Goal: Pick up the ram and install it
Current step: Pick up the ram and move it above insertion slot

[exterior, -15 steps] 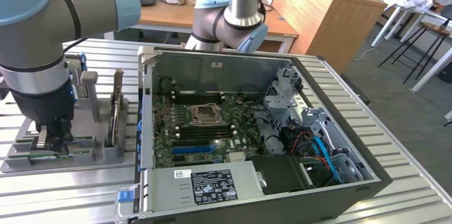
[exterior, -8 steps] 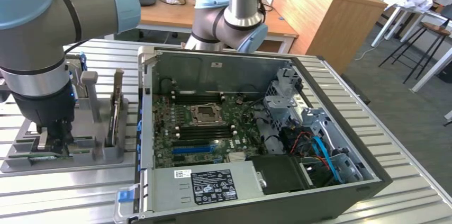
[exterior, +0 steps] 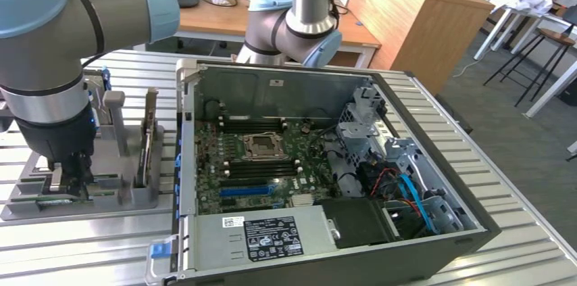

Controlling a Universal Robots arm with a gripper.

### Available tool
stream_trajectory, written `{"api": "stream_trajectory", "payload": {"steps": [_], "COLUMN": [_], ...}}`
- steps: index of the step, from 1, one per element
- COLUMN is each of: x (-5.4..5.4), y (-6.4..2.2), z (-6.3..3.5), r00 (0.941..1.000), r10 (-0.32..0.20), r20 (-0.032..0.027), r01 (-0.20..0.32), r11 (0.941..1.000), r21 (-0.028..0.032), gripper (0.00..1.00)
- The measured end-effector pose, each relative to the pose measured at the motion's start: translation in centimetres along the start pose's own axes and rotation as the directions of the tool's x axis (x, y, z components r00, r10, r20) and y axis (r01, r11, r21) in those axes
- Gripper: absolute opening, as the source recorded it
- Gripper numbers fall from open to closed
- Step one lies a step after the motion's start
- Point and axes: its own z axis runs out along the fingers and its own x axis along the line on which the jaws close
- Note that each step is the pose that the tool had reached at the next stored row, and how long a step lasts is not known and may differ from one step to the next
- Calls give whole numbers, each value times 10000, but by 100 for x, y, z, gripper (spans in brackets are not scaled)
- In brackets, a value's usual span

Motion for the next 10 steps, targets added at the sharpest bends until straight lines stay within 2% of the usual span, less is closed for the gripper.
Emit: {"api": "stream_trajectory", "payload": {"steps": [10], "x": [11], "y": [0], "z": [28], "r00": [10000], "r10": [-46], "r20": [-2], "r01": [46], "r11": [10000], "r21": [-3], "gripper": [37]}}
